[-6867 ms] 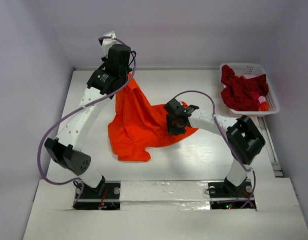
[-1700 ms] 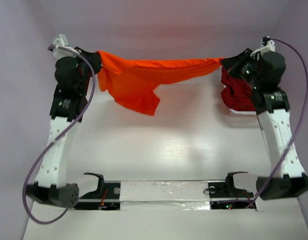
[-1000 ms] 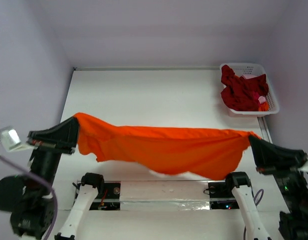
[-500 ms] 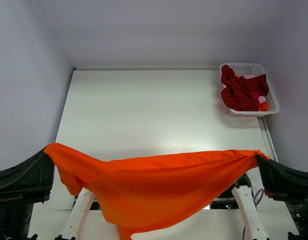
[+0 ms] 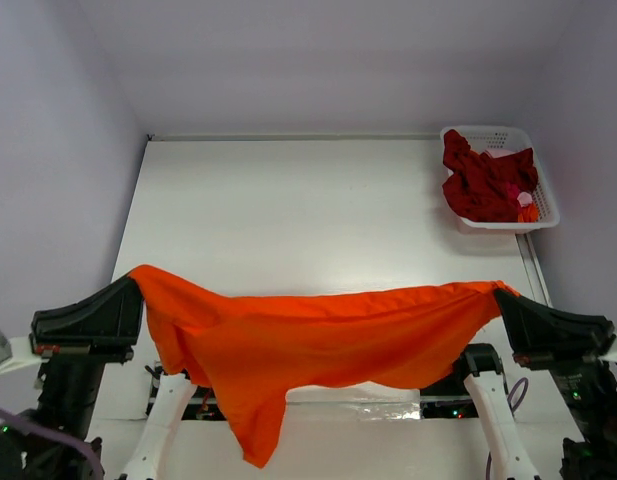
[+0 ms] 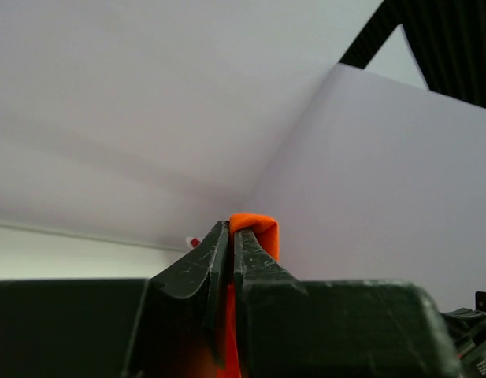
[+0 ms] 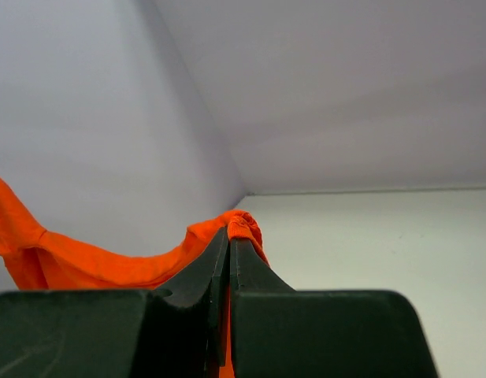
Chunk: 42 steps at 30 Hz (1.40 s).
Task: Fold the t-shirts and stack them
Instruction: Flatten the tshirt out
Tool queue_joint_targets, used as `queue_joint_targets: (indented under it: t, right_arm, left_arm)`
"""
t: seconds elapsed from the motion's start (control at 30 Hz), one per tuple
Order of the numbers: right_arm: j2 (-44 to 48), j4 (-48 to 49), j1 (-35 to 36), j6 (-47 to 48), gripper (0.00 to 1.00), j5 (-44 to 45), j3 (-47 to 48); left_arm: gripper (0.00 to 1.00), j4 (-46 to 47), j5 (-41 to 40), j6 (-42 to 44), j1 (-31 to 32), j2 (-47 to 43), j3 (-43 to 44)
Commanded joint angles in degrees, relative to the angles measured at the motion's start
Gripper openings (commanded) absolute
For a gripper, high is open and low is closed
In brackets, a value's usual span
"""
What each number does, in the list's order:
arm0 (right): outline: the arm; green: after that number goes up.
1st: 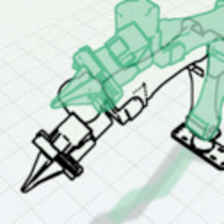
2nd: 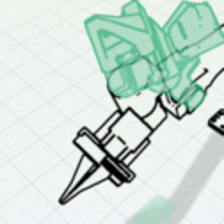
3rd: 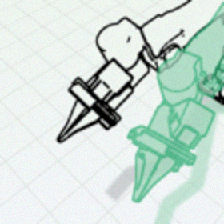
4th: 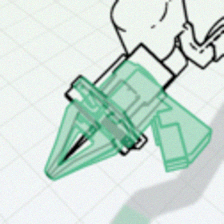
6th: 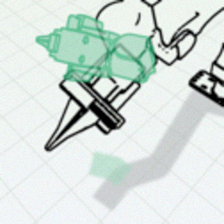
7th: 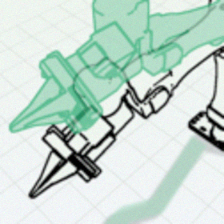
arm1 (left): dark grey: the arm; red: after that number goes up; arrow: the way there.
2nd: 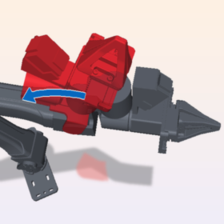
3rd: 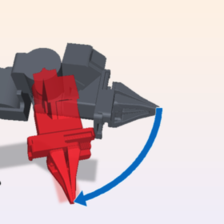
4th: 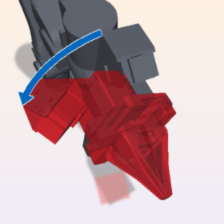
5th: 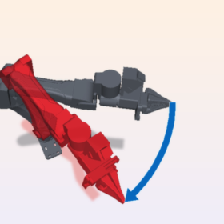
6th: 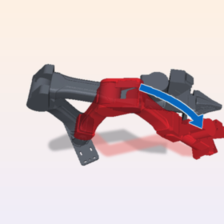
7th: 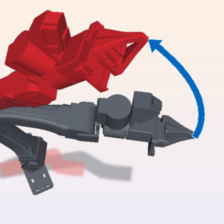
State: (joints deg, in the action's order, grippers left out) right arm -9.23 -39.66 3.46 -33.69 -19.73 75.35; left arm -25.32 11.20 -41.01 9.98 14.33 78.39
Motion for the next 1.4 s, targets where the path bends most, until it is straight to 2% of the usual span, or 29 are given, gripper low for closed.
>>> queue_joint_targets:
  t: [0.0, 0.3, 0.43, 0.67, 1.07, 1.37]
  right_arm:
    - [0.53, 2.92, 0.40, -0.41, 0.00, 1.62, -3.45]
    - [1.85, 7.66, 0.40, -1.81, 0.00, 2.06, -11.71]
    - [1.85, 11.08, 0.40, -2.17, 0.00, 2.15, -18.55]
    - [-1.31, 17.33, 0.40, -1.73, 0.00, 3.03, -25.42]
    - [-15.10, 30.51, 0.40, -0.85, 0.00, 3.64, -29.82]
    - [-31.53, 39.57, 0.40, -0.85, 0.00, 4.26, -28.07]
  left_arm:
    - [0.00, 4.31, -2.06, 0.76, -0.31, 0.53, -3.84]
    - [0.00, 7.04, -6.01, 2.60, -0.31, 2.46, -10.96]
    - [0.00, 9.84, -8.03, 4.01, -0.31, 4.56, -14.92]
    - [0.00, 14.94, -12.50, 5.59, -0.31, 9.48, -20.73]
    - [0.00, 23.82, -14.71, 6.30, -0.31, 20.21, -23.90]
    - [0.00, 23.91, -19.11, 5.33, -0.31, 31.80, -19.16]
